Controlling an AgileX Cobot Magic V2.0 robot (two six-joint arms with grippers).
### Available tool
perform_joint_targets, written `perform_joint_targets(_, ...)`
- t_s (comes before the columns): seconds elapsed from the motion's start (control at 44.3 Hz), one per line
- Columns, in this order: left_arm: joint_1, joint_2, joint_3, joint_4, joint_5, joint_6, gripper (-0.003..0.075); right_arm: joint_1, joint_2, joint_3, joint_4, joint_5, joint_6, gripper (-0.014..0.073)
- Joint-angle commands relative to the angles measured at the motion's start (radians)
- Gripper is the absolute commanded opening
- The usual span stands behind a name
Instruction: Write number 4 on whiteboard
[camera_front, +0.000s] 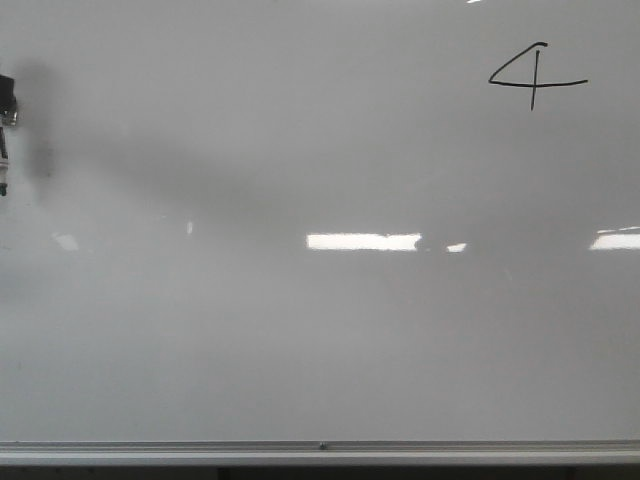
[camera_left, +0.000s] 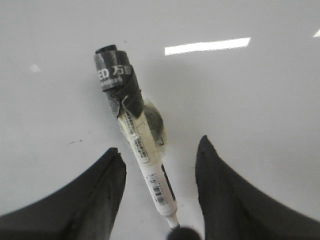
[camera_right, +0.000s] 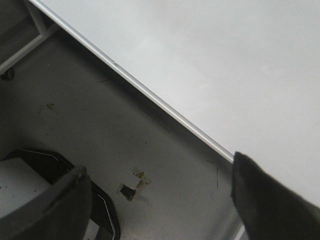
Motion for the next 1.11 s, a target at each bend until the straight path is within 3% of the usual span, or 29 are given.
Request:
perform_joint_targets(0.0, -0.006, -0.150, -0.057, 0.011, 0.157, -0.009, 0.0330, 0.001, 0.005, -0.027, -0.089, -0.061, 0.121, 0.0594)
perform_joint_targets(0.203, -0.006, -0.389, -0.158, 0.055, 0.667, -0.009, 0.0330, 0.001, 0.003, -0.027, -0.139, -0.067, 0.168, 0.0594)
perform_joint_targets(0.406, -0.006, -0.570, -0.220, 0.098, 0.991, -0.009, 0.0330, 0.001, -0.034, -0.027, -0.097, -0.071, 0.168, 0.0594)
perform_joint_targets(0.519, -0.006, -0.649, -0.222, 0.050, 1.063, -0.009, 0.0330, 0.001, -0.090, -0.027, -0.076, -0.073, 0.168, 0.0594)
perform_joint_targets(0.542, -0.006, -0.665, -0.222, 0.029, 1.070, -0.009, 0.0330, 0.001, -0.100, -0.027, -0.076, -0.073, 0.168, 0.0543)
perform_joint_targets(0.587, -0.006, -0.686, -0.222, -0.006, 1.083, -0.009, 0.0330, 0.001, -0.121, -0.025, -0.076, -0.073, 0.168, 0.0543)
perform_joint_targets(0.858, -0.006, -0.711, -0.222, -0.035, 1.079, -0.009, 0.0318, 0.001, -0.156, -0.005, -0.095, -0.078, 0.165, 0.0528)
perform_joint_targets(0.948, -0.006, -0.711, -0.222, -0.035, 1.079, -0.009, 0.0289, 0.001, -0.156, -0.005, -0.095, -0.088, 0.165, 0.0437)
perform_joint_targets(1.084, -0.006, -0.711, -0.222, -0.035, 1.079, -0.009, 0.0221, 0.001, -0.156, -0.005, -0.095, -0.096, 0.165, 0.0181)
